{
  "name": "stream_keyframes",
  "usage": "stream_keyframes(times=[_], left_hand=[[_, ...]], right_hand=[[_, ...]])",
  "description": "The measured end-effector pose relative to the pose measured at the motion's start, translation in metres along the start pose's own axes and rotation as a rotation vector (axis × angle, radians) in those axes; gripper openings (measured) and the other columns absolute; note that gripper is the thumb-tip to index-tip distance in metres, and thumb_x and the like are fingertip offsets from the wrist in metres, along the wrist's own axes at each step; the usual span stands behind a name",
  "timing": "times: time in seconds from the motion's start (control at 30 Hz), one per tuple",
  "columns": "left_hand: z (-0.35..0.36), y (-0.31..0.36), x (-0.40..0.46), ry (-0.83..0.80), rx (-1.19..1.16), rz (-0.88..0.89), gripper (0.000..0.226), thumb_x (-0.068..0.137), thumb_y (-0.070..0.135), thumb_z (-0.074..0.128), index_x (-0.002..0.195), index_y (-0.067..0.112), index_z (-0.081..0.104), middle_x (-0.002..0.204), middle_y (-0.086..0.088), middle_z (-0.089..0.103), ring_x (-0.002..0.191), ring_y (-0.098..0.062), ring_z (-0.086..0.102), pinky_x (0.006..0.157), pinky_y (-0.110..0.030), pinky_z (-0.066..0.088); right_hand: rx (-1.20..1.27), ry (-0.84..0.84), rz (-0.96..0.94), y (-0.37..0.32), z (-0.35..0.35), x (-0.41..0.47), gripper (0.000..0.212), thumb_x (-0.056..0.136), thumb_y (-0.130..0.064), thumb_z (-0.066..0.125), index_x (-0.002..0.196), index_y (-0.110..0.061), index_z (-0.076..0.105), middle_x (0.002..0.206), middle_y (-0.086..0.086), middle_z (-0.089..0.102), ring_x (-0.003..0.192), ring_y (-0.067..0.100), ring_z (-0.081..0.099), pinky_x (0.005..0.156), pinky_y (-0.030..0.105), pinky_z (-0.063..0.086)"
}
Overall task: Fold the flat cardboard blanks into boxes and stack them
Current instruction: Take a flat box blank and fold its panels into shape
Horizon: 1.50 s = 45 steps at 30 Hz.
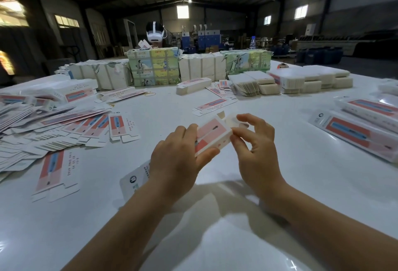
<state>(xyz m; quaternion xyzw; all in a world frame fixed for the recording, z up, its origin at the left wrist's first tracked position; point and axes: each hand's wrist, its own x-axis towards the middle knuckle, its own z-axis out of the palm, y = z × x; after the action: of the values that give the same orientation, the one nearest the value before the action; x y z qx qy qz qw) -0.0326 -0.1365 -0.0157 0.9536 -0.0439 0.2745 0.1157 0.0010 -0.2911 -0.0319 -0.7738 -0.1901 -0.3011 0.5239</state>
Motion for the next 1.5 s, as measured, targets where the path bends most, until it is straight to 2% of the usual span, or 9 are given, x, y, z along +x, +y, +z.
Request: stream_keyframes(times=[0.17, 0.3, 0.5, 0.87, 1.03, 1.13, 1.23, 1.37, 1.5], left_hand=[[-0.003, -0.006, 0.001, -0.02, 0.008, 0.083, 0.085, 0.074, 0.071, 0.022, 0.136, 0.017, 0.043, 0.112, -0.002, 0.056, 0.09, -0.019, 0.055, 0.071, -0.036, 0.053], [-0.002, -0.007, 0.001, -0.023, -0.006, 0.105, 0.087, 0.073, 0.073, 0.02, 0.136, 0.016, 0.044, 0.111, -0.001, 0.057, 0.09, -0.02, 0.055, 0.07, -0.035, 0.052], [0.002, -0.005, 0.0, -0.022, 0.018, 0.052, 0.09, 0.07, 0.075, 0.013, 0.135, 0.02, 0.042, 0.113, 0.001, 0.055, 0.09, -0.018, 0.056, 0.071, -0.036, 0.054], [0.003, -0.001, -0.002, 0.009, 0.1, 0.024, 0.075, 0.081, 0.069, 0.024, 0.131, 0.018, 0.044, 0.109, -0.001, 0.056, 0.089, -0.022, 0.055, 0.072, -0.038, 0.051], [0.002, -0.001, -0.002, 0.044, 0.067, 0.027, 0.065, 0.084, 0.063, 0.037, 0.129, 0.017, 0.047, 0.108, -0.003, 0.057, 0.088, -0.025, 0.056, 0.07, -0.04, 0.051], [0.004, 0.005, -0.003, 0.01, 0.152, 0.069, 0.069, 0.083, 0.064, 0.034, 0.132, 0.016, 0.046, 0.109, -0.004, 0.057, 0.09, -0.026, 0.054, 0.071, -0.036, 0.043], [0.004, 0.011, -0.004, -0.003, 0.172, 0.088, 0.07, 0.083, 0.062, 0.035, 0.131, 0.013, 0.047, 0.105, -0.006, 0.058, 0.088, -0.029, 0.055, 0.068, -0.035, 0.04], [0.003, 0.018, -0.006, -0.001, 0.205, 0.124, 0.064, 0.081, 0.056, 0.045, 0.115, 0.005, 0.06, 0.086, -0.011, 0.062, 0.071, -0.031, 0.059, 0.057, -0.036, 0.042], [0.003, 0.019, -0.008, 0.059, 0.215, 0.145, 0.055, 0.08, 0.051, 0.051, 0.098, 0.002, 0.067, 0.071, -0.011, 0.061, 0.056, -0.031, 0.057, 0.048, -0.033, 0.042]], right_hand=[[-0.014, -0.192, -0.022, -0.002, -0.008, 0.008, 0.024, 0.079, -0.017, 0.047, 0.088, -0.016, 0.069, 0.138, -0.016, 0.04, 0.136, 0.002, 0.019, 0.106, 0.006, 0.013], [0.067, -0.215, -0.013, -0.005, -0.012, 0.008, 0.032, 0.072, -0.016, 0.045, 0.094, -0.012, 0.068, 0.126, -0.01, 0.055, 0.13, 0.004, 0.032, 0.107, 0.025, 0.033], [0.124, -0.129, 0.058, -0.011, -0.004, 0.0, 0.048, 0.09, -0.003, 0.051, 0.133, -0.023, 0.043, 0.121, -0.007, 0.058, 0.119, 0.012, 0.052, 0.105, 0.042, 0.04], [0.01, -0.198, -0.029, -0.01, -0.001, -0.001, 0.05, 0.095, -0.008, 0.044, 0.142, -0.022, 0.039, 0.116, -0.027, 0.038, 0.129, 0.014, 0.038, 0.112, 0.04, 0.031], [0.468, -0.073, 0.501, -0.005, -0.009, 0.019, 0.071, 0.078, -0.033, 0.058, 0.145, -0.028, 0.032, 0.137, -0.011, 0.042, 0.126, 0.01, 0.04, 0.103, 0.035, 0.033], [0.898, -0.265, 0.789, -0.004, -0.01, 0.023, 0.04, 0.078, -0.02, 0.065, 0.117, -0.013, 0.057, 0.11, 0.009, 0.063, 0.097, 0.021, 0.065, 0.078, 0.042, 0.055], [0.713, -0.224, 0.586, -0.002, -0.006, 0.017, 0.016, 0.084, -0.001, 0.06, 0.097, -0.01, 0.06, 0.089, 0.008, 0.065, 0.078, 0.021, 0.068, 0.068, 0.034, 0.058], [-0.002, -0.203, 0.106, 0.002, -0.002, 0.006, 0.022, 0.095, -0.008, 0.048, 0.112, -0.009, 0.061, 0.092, -0.001, 0.06, 0.079, 0.015, 0.055, 0.072, 0.009, 0.042], [-0.154, -0.24, -0.053, 0.0, 0.002, 0.0, 0.028, 0.099, -0.014, 0.041, 0.122, -0.011, 0.057, 0.094, 0.001, 0.061, 0.077, 0.015, 0.051, 0.062, 0.011, 0.036]])
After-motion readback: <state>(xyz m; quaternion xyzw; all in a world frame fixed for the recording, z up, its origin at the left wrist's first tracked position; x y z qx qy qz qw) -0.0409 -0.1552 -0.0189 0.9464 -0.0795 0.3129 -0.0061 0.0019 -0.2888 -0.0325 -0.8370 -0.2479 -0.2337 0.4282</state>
